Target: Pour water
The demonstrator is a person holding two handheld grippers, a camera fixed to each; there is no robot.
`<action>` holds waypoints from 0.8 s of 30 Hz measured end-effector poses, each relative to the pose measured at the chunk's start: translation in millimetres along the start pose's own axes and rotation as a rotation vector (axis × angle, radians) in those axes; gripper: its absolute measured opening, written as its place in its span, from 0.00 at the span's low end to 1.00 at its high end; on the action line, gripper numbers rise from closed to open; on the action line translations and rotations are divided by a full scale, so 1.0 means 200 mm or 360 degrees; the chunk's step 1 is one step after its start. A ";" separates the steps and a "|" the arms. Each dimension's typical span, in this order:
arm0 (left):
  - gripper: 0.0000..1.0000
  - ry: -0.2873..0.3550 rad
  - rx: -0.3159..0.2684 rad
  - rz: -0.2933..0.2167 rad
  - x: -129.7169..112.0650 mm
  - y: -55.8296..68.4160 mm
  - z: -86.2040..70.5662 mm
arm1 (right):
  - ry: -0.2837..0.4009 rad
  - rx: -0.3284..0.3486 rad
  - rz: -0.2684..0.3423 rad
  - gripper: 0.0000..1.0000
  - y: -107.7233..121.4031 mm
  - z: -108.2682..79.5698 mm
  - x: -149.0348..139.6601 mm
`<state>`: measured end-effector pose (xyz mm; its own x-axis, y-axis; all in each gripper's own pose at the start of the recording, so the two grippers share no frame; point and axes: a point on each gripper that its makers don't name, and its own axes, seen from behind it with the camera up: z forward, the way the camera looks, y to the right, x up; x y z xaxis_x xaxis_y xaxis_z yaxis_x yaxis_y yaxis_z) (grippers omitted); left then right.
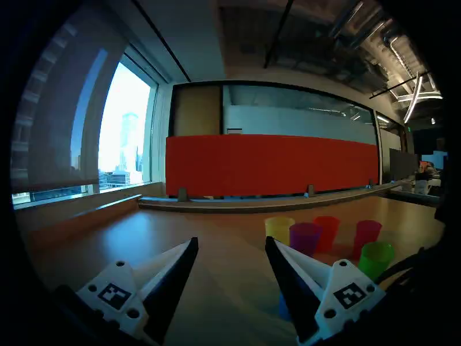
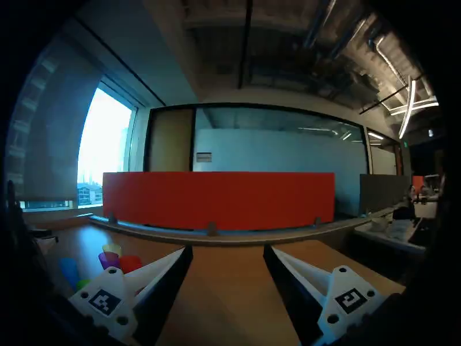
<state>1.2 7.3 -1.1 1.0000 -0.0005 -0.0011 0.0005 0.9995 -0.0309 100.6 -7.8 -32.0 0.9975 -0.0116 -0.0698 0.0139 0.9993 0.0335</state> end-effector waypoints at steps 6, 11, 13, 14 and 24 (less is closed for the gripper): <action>0.86 0.0000 0.0041 0.0000 0.00 -0.02 -0.01 | -0.0001 0.0022 -0.0007 0.95 -0.02 0.01 0.00; 0.86 -0.0001 0.0039 0.0001 0.00 -0.02 -0.01 | 0.0000 0.0044 -0.0008 0.95 -0.05 0.02 0.00; 0.86 -0.0001 0.0038 0.0000 0.00 -0.02 -0.01 | -0.0003 0.0051 -0.0008 0.95 -0.07 0.02 -0.01; 0.86 -0.0001 0.0037 0.0000 0.00 -0.02 -0.01 | -0.0005 0.0054 -0.0009 0.95 -0.07 0.02 -0.01; 0.86 -0.0001 0.0022 0.0000 0.00 -0.01 0.00 | 0.0003 0.0057 -0.0071 0.96 -0.12 0.05 -0.04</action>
<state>1.0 4.7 -1.5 1.0000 -0.0005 -0.0002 0.0005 0.9999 -0.0170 92.9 -32.0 -22.2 0.9957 -0.0558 -0.0740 0.0608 0.9960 0.0662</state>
